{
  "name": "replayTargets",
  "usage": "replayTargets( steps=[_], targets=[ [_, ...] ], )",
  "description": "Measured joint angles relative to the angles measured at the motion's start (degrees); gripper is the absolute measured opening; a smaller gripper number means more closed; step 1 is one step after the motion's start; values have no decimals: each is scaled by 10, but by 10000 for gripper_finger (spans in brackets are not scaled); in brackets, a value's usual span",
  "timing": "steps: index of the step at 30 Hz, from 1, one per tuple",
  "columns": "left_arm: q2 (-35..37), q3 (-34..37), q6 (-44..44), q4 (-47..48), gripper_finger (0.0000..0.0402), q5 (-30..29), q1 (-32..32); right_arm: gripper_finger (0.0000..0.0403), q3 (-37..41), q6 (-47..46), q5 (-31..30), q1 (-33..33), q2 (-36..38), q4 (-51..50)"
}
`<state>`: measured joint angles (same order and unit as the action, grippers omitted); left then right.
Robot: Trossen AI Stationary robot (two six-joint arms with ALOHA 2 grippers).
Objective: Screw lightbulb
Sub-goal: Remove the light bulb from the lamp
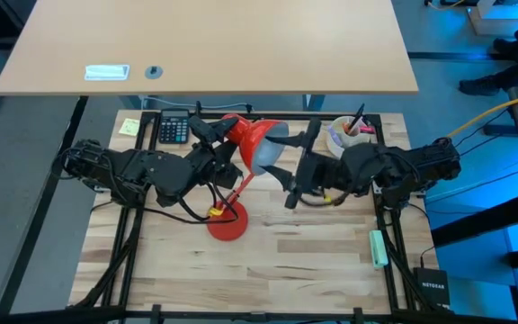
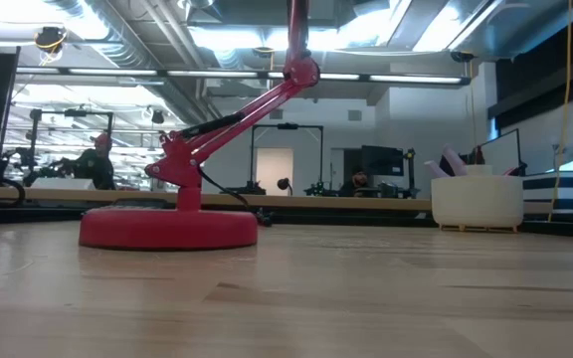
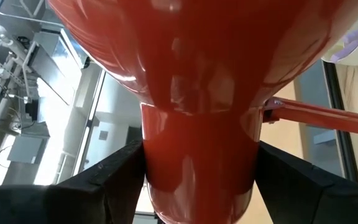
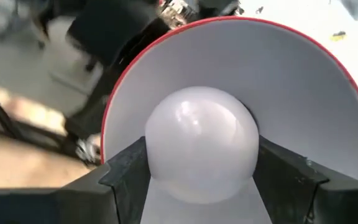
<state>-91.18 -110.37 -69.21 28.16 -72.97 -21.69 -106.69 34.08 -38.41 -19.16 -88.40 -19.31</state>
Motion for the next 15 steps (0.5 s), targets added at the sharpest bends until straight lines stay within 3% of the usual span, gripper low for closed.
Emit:
replayTargets(
  steps=[15],
  targets=[
    [0,0,0,2,262,-8,0,253,0,533,-31,0,1,-16]
  ],
)
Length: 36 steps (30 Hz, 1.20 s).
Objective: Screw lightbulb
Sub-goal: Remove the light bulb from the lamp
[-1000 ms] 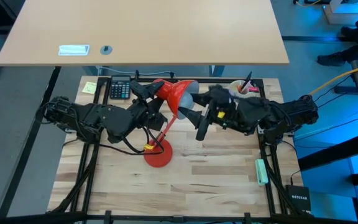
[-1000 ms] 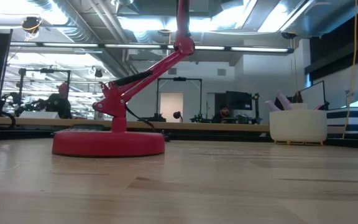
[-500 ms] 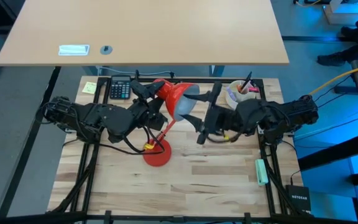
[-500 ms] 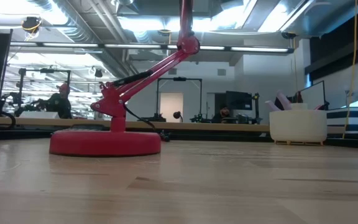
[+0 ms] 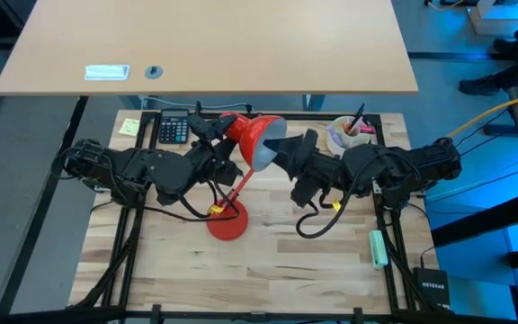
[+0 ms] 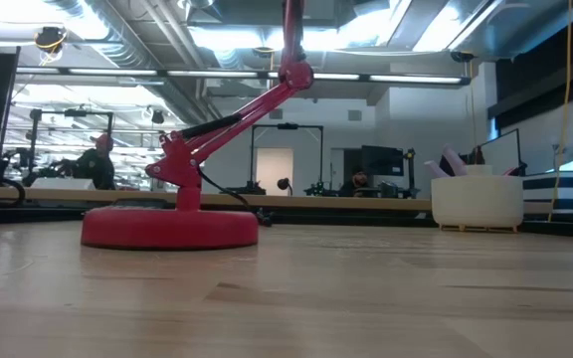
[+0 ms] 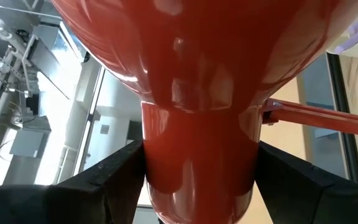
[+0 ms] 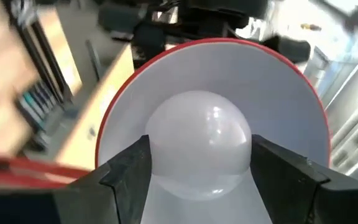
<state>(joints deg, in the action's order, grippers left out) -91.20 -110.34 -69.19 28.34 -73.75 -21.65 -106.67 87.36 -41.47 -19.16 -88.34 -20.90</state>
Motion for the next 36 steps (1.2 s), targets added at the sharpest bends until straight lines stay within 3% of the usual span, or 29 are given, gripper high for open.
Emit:
replayTargets(
  steps=[3,9,22,36],
  targets=[
    [0,0,-1,0,262,0,0,253,0,87,0,0,0,-5],
    [0,0,-2,-1,262,2,0,253,-1,158,-3,0,1,-16],
    [0,0,-3,-3,262,6,0,253,-1,32,26,1,1,-13],
    [0,0,-3,-3,262,7,-1,254,0,19,46,1,0,-6]
  ],
)
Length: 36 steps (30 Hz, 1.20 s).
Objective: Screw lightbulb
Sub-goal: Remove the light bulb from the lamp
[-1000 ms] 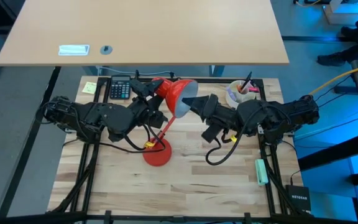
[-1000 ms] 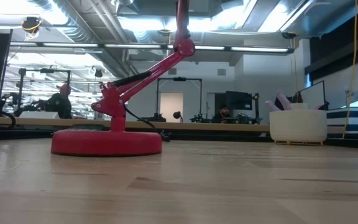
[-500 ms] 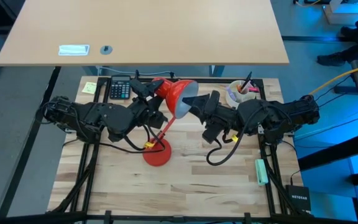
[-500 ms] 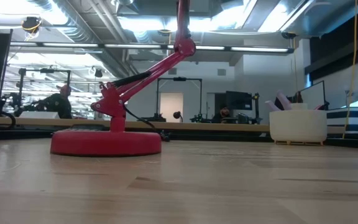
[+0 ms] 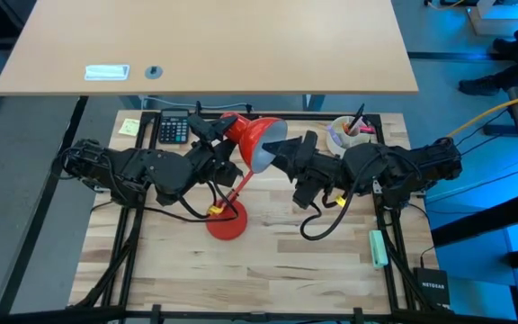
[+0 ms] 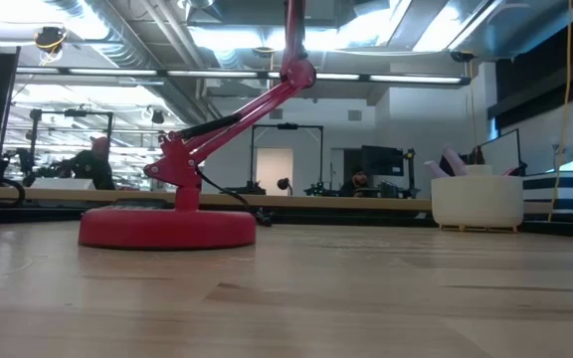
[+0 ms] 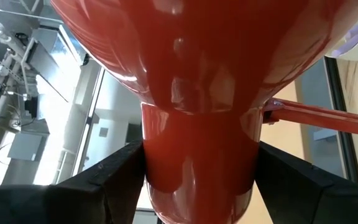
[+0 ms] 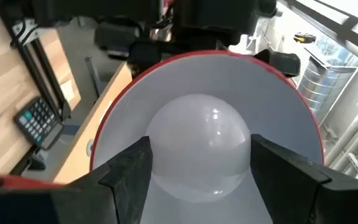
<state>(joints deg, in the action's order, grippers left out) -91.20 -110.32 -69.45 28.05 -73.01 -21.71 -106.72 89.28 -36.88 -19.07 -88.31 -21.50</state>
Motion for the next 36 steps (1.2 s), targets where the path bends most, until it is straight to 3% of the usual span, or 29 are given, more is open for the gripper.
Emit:
replayTargets(
  steps=[4,15,23,28,31,36],
  targets=[
    [0,0,0,0,262,0,0,275,1,-6,5,0,-1,21],
    [-1,0,2,-4,262,6,0,393,1,7,-23,0,-2,18],
    [-1,0,4,-2,262,2,0,391,1,-155,-94,-30,3,15],
    [-1,0,4,-2,262,1,1,390,1,-243,-104,-77,28,11],
    [-1,0,5,-2,262,1,1,390,1,-385,-137,-97,40,20],
    [-1,0,5,-2,262,0,1,390,1,-798,-170,-98,49,9]
  ],
)
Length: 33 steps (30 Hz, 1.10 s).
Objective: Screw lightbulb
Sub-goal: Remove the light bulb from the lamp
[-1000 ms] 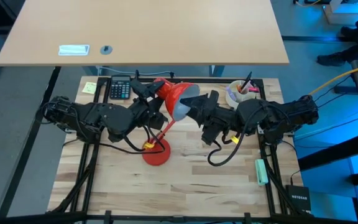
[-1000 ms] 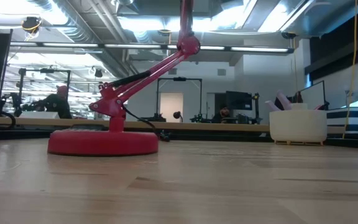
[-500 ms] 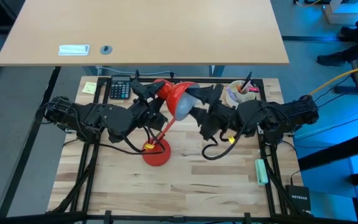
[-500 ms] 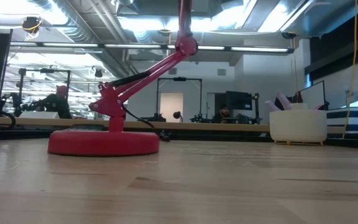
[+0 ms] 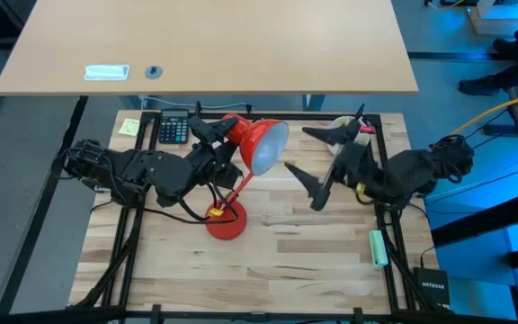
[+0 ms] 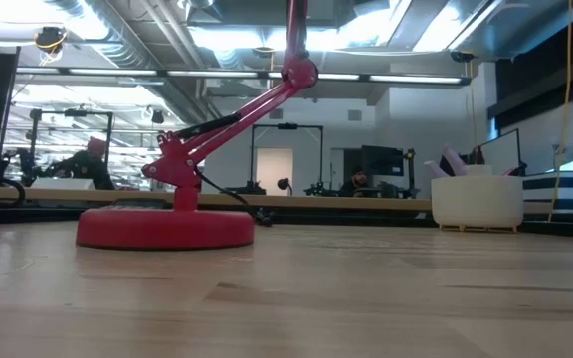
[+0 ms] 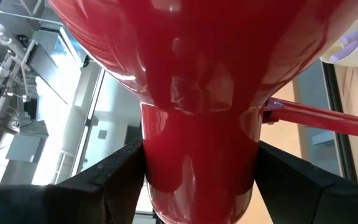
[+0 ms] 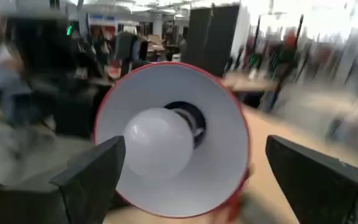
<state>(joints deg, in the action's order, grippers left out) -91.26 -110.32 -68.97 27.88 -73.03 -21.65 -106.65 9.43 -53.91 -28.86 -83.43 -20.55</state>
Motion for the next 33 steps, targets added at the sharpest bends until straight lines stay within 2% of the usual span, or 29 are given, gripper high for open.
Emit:
replayTargets(
  steps=[2,4,8,11,18,24,28,33],
  targets=[
    [0,0,0,0,262,0,0,390,0,-109,8,0,0,-5],
    [0,0,1,0,262,0,0,390,0,-160,23,0,-2,-7],
    [0,0,4,0,262,0,0,390,0,-201,65,0,-6,3],
    [0,0,4,0,262,0,0,390,0,-241,88,4,-13,60],
    [0,0,13,1,262,-1,-1,390,0,-262,154,4,-21,80],
    [1,0,25,4,262,-4,-1,390,0,-450,107,9,-26,32],
    [1,0,25,3,262,-8,-6,390,0,-485,68,13,-27,12],
    [1,0,25,3,262,-9,-9,390,0,-514,92,34,-36,15]
  ],
)
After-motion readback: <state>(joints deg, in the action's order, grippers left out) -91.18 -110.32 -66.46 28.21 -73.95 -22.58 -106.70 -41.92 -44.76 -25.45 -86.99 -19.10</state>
